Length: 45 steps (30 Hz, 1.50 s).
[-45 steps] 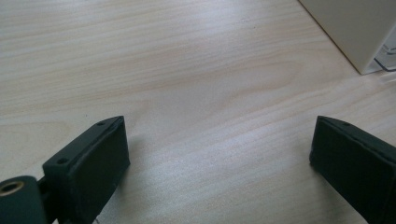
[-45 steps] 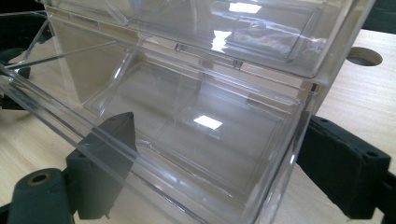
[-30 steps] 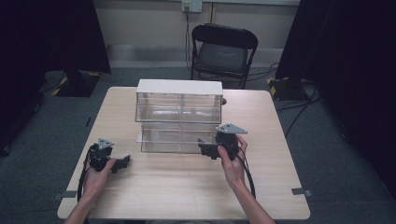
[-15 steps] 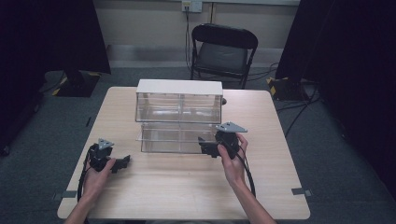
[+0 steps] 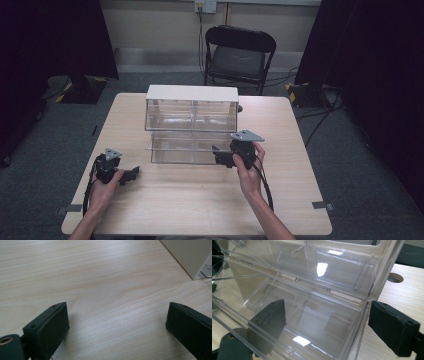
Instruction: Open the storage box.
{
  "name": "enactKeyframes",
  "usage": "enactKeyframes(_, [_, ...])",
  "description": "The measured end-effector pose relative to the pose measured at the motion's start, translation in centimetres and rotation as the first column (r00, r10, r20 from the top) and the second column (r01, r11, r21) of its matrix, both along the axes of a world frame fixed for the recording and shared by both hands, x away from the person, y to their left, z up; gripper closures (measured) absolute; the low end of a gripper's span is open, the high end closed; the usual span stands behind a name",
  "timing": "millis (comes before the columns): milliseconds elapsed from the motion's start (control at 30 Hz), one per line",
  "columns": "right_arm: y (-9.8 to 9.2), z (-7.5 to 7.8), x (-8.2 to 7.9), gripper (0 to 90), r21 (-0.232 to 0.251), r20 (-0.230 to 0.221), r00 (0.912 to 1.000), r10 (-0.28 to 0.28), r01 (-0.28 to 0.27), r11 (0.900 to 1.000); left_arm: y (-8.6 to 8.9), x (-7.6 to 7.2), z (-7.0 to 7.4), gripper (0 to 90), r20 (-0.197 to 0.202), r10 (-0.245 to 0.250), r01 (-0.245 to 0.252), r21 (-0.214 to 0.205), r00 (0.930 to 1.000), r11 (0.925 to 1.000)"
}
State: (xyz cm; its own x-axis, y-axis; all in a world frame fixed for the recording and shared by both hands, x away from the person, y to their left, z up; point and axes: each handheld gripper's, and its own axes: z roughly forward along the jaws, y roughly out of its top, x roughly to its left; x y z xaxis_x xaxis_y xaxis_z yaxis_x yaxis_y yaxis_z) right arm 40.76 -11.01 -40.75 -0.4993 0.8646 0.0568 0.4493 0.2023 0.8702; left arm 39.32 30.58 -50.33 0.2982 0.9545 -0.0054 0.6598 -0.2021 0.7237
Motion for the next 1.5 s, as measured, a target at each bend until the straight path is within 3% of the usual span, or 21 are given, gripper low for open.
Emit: enactKeyframes(1500, [-0.4, 1.5, 0.1, 15.2, 0.025, 0.028, 0.999, 0.036, -0.036, 0.999, 0.0, 0.0, 0.0, 4.2, 0.0, 0.0, 0.0, 0.0, 1.0, 1.0])
